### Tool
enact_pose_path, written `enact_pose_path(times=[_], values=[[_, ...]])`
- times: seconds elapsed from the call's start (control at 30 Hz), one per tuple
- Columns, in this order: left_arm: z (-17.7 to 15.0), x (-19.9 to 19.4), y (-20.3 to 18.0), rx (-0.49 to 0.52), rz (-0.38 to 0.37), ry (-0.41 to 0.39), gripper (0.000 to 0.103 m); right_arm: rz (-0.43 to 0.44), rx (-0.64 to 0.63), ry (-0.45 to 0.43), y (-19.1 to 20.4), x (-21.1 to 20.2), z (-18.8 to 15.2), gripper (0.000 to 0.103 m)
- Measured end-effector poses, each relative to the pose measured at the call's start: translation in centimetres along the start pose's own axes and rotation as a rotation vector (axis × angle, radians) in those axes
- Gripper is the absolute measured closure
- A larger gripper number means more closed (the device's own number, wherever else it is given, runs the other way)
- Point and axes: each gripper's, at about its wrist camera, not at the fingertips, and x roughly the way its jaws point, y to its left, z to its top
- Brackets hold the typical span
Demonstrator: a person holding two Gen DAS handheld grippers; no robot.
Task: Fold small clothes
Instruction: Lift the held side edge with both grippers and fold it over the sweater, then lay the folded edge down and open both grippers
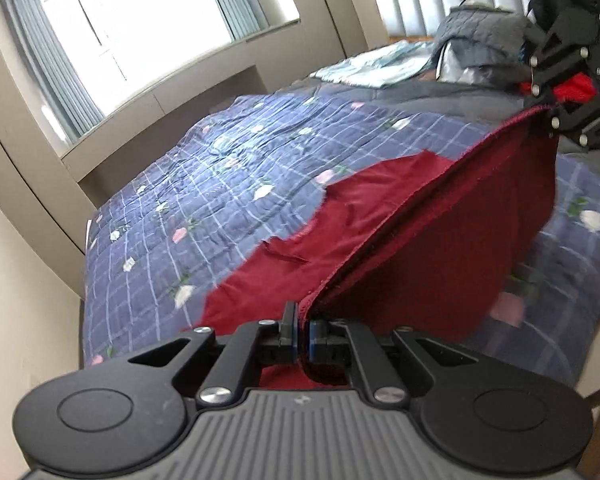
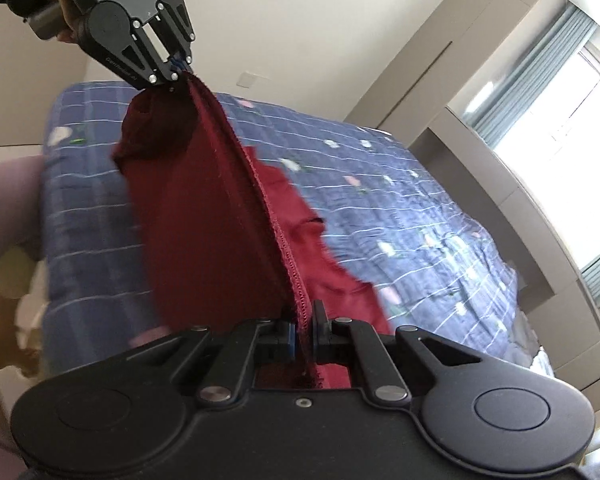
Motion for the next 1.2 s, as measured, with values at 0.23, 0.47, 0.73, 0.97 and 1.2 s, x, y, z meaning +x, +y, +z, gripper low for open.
enact_pose_path(times=[0.23, 0.47, 0.73, 0.97, 1.2], values=[[4.1, 7.9, 5.1, -0.038, 0.001, 0.065, 0.099, -0.033, -0.008, 0.010, -5.5, 6.5, 2.0, 0.096], [6.0, 17.3, 10.1, -0.141, -0.080, 0.166, 0.098, 0.008, 0.083, 0.066, -10.8, 15.5, 1.5, 0.096], [4.1, 25.8, 12.6, -0.277, -0.148, 0.247, 0.097, 0.069, 0.220, 0.136, -13.1, 25.0, -0.6, 0.094], [2.4, 28.1, 13.3, -0.343, -0.159, 0.264, 0.049, 0.091, 0.294, 0.187, -13.3, 29.3, -2.3, 0.082], [2.0, 26.0, 16.8, -0.471, -0.197, 0.168, 0.007, 0.059, 0.371, 0.191, -14.3, 30.6, -3.4, 0.057]])
